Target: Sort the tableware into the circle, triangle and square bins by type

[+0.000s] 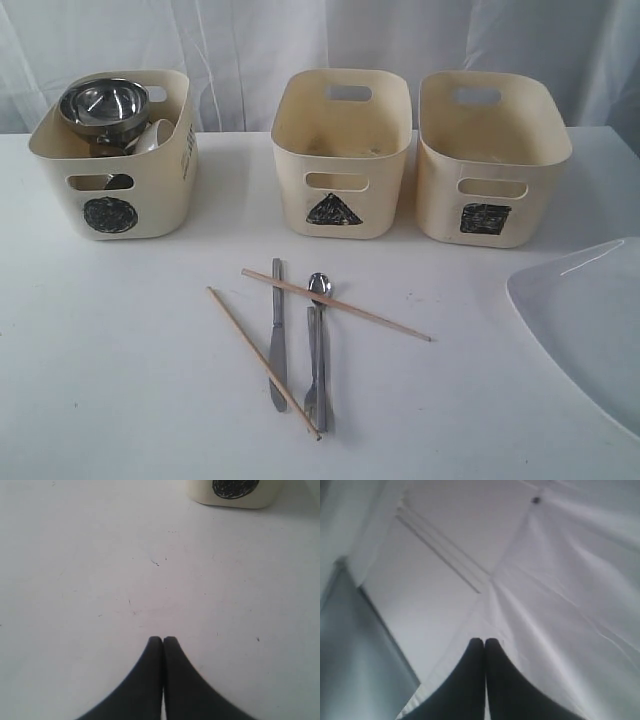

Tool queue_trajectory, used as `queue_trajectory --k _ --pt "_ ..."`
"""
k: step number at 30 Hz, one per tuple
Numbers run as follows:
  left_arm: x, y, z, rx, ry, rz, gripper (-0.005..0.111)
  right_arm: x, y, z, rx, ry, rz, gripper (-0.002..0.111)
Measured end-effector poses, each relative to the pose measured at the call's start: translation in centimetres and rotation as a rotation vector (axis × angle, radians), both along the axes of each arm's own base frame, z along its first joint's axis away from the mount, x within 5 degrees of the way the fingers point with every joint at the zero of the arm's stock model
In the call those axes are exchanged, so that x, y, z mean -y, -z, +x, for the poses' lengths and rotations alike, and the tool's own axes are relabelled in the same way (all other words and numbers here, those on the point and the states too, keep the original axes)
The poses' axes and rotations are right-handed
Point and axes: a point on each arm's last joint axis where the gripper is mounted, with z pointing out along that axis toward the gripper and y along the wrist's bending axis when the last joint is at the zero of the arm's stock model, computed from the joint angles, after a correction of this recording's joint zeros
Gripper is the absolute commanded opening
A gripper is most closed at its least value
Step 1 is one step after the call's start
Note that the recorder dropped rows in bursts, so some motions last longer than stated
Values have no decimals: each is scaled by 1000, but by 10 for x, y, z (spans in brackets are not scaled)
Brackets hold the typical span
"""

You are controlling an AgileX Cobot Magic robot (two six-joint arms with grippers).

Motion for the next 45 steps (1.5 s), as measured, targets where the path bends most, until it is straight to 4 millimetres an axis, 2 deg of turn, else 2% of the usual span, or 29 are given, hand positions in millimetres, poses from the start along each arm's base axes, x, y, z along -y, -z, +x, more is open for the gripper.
queue_trajectory --k 2,4,5,7,9,11,12,13,15,18,20,24,26,28,32,34,36,37,40,45 --pt "0 0 0 0 0 0 0 -16 -48 15 81 26 -171 0" --pt "0 0 0 0 0 0 0 -35 -81 45 110 74 -374 0" --pt "0 0 0 0 0 0 0 -46 -94 62 120 114 -490 0" --pt "0 0 0 0 0 0 0 -64 -105 102 77 188 -708 0" --pt "0 0 0 0 0 0 0 -77 -102 148 -39 261 -907 0" --pt "0 0 0 0 0 0 0 -86 -75 197 -290 263 -1126 0" --pt "0 0 0 0 0 0 0 -89 -61 216 -383 246 -1199 0" --pt "0 0 0 0 0 0 0 -91 -43 232 -515 210 -1289 0" --pt "0 0 0 0 0 0 0 -92 -10 251 -757 111 -1429 0" --pt "0 0 0 0 0 -2 0 -93 17 256 -984 -15 -1544 0" --pt "0 0 0 0 0 -2 0 -102 15 252 -1027 -69 -1587 0" --pt "0 0 0 0 0 -2 0 -130 -2 246 -1067 -212 -1606 0" --pt "0 0 0 0 0 -2 0 -145 1 251 -1093 -310 -1630 0" --pt "0 0 0 0 0 -2 0 -160 18 260 -1156 -435 -1678 0" --pt "0 0 0 0 0 -2 0 -182 76 284 -1346 -700 -1747 1" --pt "0 0 0 0 0 -2 0 -186 98 290 -1398 -762 -1765 7" --pt "0 0 0 0 0 -2 0 -189 113 294 -1394 -801 -1825 18" --pt "0 0 0 0 0 -2 0 -189 117 295 -1386 -813 -1850 28" --pt "0 0 0 0 0 -2 0 -191 130 299 -1332 -848 -1947 46" --pt "0 0 0 0 1 0 0 -192 154 308 -1327 -830 -2014 50"
